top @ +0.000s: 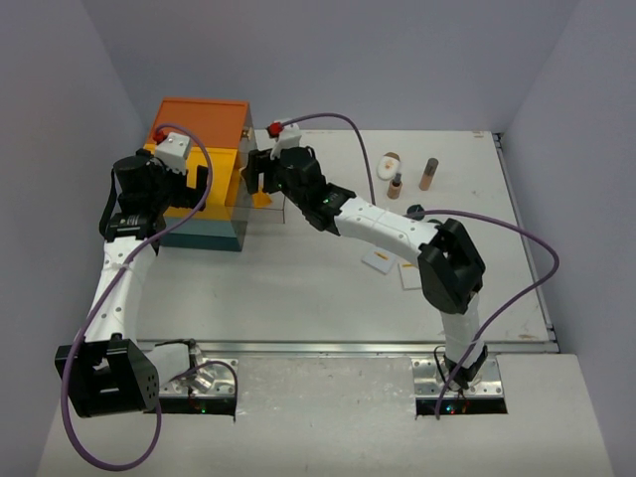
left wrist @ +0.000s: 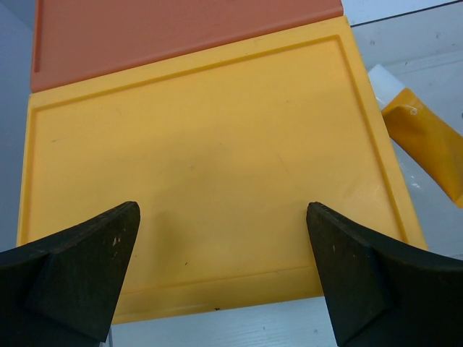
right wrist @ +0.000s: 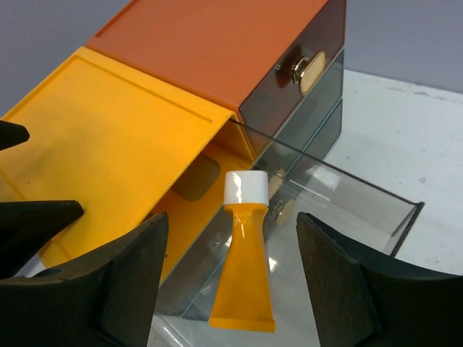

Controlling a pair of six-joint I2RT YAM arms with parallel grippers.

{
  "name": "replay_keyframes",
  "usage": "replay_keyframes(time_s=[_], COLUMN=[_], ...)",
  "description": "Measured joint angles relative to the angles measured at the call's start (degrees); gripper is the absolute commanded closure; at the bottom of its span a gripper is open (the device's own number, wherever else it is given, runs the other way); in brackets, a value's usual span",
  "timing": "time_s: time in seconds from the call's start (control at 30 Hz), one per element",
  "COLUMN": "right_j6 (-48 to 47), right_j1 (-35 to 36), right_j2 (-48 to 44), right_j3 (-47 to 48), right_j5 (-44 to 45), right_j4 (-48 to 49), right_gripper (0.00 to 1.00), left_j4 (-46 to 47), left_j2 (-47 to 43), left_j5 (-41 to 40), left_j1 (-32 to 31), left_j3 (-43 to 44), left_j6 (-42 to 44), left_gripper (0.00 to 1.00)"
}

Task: Organize the makeup

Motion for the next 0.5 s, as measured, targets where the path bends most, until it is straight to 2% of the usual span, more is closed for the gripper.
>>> replay_keyframes(time_s=[0.1,0.3,0.5], right_j6=[-3.6,-10.2,-8.1], right_j1=[0.0,-2.5,-17.1], right_j2=[-3.2,-13.8,-16.8], right_j3=[-0.2,-0.2,4.3], right_j5=[1.0,2.5,4.1], right_j4=[-2.0,-7.7,-16.3], right_gripper=[0.19,0.19,0.17], left_j4=[0.0,0.0,-0.2], left_j2=[0.0,0.0,0.0], left_j5=[0.0,0.2,1.0], left_j1=[0.0,0.0,0.0], left_j3=[0.0,0.0,0.0], left_j6=[0.0,0.1,0.1], left_gripper=[0.00,0.00,0.00])
